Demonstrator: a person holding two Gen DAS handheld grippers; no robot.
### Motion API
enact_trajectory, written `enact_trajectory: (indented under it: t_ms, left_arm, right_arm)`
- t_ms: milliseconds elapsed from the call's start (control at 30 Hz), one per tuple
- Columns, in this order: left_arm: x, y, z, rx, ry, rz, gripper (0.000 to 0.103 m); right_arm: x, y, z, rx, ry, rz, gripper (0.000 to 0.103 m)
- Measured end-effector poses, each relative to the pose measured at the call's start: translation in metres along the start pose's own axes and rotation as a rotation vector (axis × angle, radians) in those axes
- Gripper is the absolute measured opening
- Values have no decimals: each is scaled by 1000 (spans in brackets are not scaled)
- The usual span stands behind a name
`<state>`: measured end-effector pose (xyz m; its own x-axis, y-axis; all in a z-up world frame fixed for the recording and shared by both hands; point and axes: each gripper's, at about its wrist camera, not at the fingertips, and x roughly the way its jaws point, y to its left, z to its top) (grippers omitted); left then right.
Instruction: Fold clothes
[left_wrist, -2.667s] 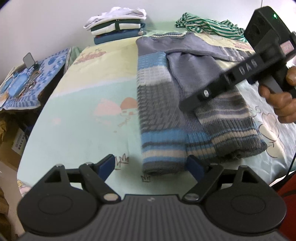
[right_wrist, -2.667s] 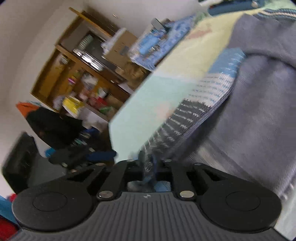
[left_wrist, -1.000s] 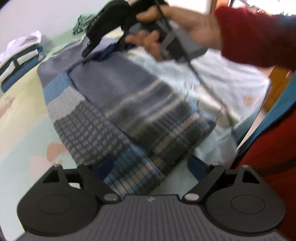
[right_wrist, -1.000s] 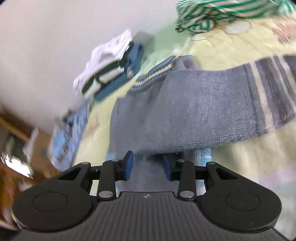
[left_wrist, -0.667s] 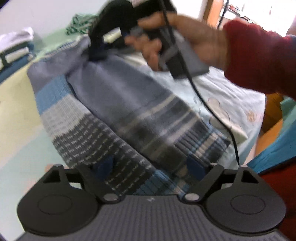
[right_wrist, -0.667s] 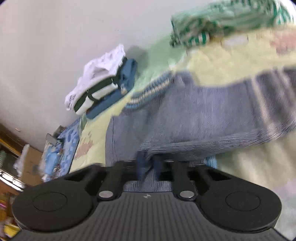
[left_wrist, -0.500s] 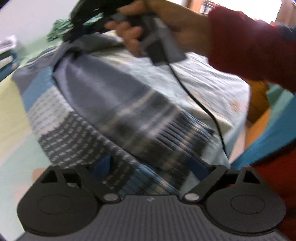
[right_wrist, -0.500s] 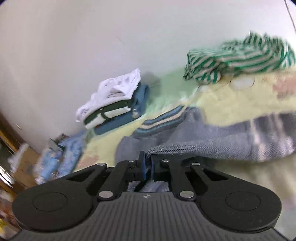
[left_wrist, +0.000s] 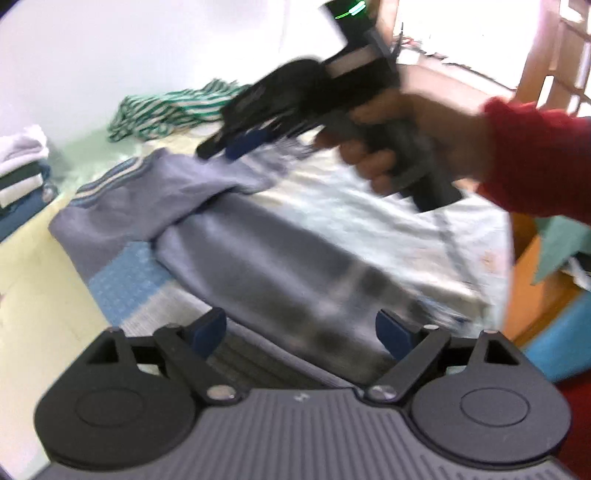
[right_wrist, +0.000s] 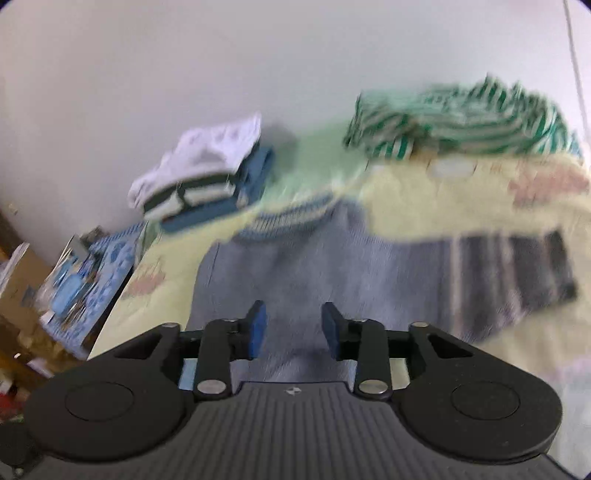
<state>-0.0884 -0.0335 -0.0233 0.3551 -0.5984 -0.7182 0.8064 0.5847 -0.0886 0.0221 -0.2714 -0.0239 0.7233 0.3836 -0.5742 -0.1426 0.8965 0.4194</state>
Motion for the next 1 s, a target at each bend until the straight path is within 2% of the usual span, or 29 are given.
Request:
enact_trajectory:
  t_ms: [100, 200, 267, 300, 333, 400, 433, 500, 567, 667, 700, 733, 767, 800, 833, 867, 933, 1000]
  left_arm:
    - [30, 20, 1, -78, 42, 38, 87]
    - [39, 23, -2, -111, 58, 23, 89]
    - [40, 16, -3, -88, 63, 20, 93]
    - [42, 12, -3, -73, 65, 24, 96]
    - [44, 8, -4, -57, 66, 30, 97]
    - [47, 1, -5, -31, 65, 44, 99]
    - [47, 0, -5, -32, 62, 43, 100]
    - [47, 1, -5, -47, 52, 44, 101]
    - [47, -1, -4, -51, 52, 45, 100]
    - [39, 1, 1, -25, 64, 52, 88]
    - [35, 4, 5, -16, 60, 60, 87]
    - [29, 8, 8, -10, 49, 71, 87]
    - [23, 15, 12, -12, 30, 86, 87]
    - [19, 22, 15, -18, 17, 102, 87]
    - [18, 31, 19, -28, 10, 121, 87]
    - [19, 40, 23, -36, 7, 139, 87]
    - [28, 58, 30, -50, 17, 164, 86]
    - [40, 71, 37, -68, 25, 176, 86]
  right_arm:
    - [21, 1, 9, -30, -13, -45, 40]
    - [49, 8, 10, -96, 7, -48, 40]
    - [62, 12, 7, -146, 25, -36, 30]
    - [68, 14, 6, -175, 31, -37, 12]
    - [72, 13, 7, -192, 29, -79, 5]
    - [81, 1, 9, -171, 20, -147, 0]
    - [84, -8, 12, -140, 13, -166, 0]
    - [88, -25, 15, -94, 1, -115, 0]
    - [86, -25, 16, -108, 6, -110, 0]
    - [81, -26, 19, -121, 9, -100, 0]
    - [71, -31, 21, -86, -13, -92, 4]
    - [61, -37, 22, -49, -39, -85, 17]
    - [46, -50, 22, -5, -80, -96, 26]
    - [34, -64, 21, 21, -101, -138, 43]
    - [21, -77, 20, 47, -121, -180, 47]
    - [9, -90, 19, 69, -139, -223, 47]
    - [-8, -117, 16, 64, -137, -314, 47]
    - [-14, -138, 14, 79, -110, -364, 48]
